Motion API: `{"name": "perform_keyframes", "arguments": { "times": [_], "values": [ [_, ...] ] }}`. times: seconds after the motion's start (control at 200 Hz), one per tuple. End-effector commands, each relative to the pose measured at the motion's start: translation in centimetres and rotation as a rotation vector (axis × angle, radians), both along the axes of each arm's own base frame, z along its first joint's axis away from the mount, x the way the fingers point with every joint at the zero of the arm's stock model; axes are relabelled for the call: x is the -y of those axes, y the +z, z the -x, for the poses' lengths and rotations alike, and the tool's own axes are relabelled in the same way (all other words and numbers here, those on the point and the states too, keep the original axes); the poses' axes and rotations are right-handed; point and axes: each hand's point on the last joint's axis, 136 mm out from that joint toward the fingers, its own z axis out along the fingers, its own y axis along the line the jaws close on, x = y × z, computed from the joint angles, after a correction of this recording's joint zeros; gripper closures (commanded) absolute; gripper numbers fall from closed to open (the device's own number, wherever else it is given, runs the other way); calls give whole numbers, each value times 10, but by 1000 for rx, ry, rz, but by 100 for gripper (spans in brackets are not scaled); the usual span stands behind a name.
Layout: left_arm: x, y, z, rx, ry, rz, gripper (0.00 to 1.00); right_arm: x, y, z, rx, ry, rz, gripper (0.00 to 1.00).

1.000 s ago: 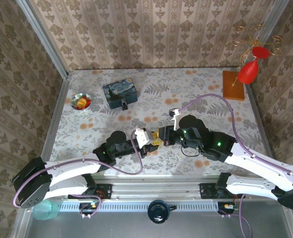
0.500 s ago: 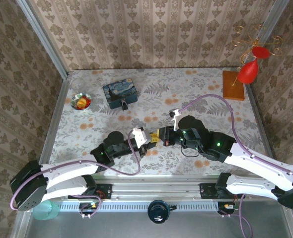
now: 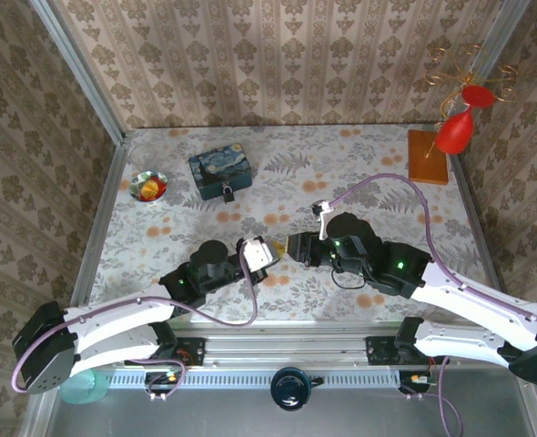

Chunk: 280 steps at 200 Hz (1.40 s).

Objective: Unlock a padlock with a key

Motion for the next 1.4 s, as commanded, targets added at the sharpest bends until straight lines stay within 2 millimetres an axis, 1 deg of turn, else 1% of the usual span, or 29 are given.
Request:
{"name": "perform_keyframes", "arguments": {
  "times": [0.0, 0.15, 0.275, 0.475, 0.535, 0.59, 0.645, 0.735, 0.82, 1.045, 1.295, 1.395],
  "values": [
    [-11, 11, -19, 186, 95, -112, 100, 12, -12, -5, -77, -96, -52, 65],
    [-15, 20, -25, 312, 123, -126, 100, 11, -35, -11, -228, -171, -212, 66],
    [-12, 23, -21, 355, 90, -116, 100, 14, -45, -15, -285, -225, -323, 69],
    [-11, 20, -15, 367, 58, -102, 100, 17, -40, -14, -301, -252, -385, 69],
    [-7, 19, -9, 365, 21, -92, 100, 10, -34, -14, -312, -226, -451, 69],
    [-4, 19, -5, 366, -7, -74, 100, -2, -22, -12, -325, -174, -536, 68],
    [-2, 22, -2, 365, -21, -49, 100, -9, -13, -11, -337, -144, -575, 68],
    [0, 21, -3, 363, -21, -41, 100, -14, -6, -10, -356, -127, -576, 68],
    [3, 18, -3, 358, -33, -53, 100, -14, -9, -11, -373, -140, -578, 68],
    [6, 14, -5, 353, -29, -62, 100, -19, -10, -12, -388, -130, -591, 69],
    [8, 12, -8, 356, -22, -73, 100, -20, -27, -14, -421, -155, -564, 70],
    [8, 11, -8, 359, -23, -76, 100, -20, -30, -15, -423, -160, -551, 72]
  ]
}}
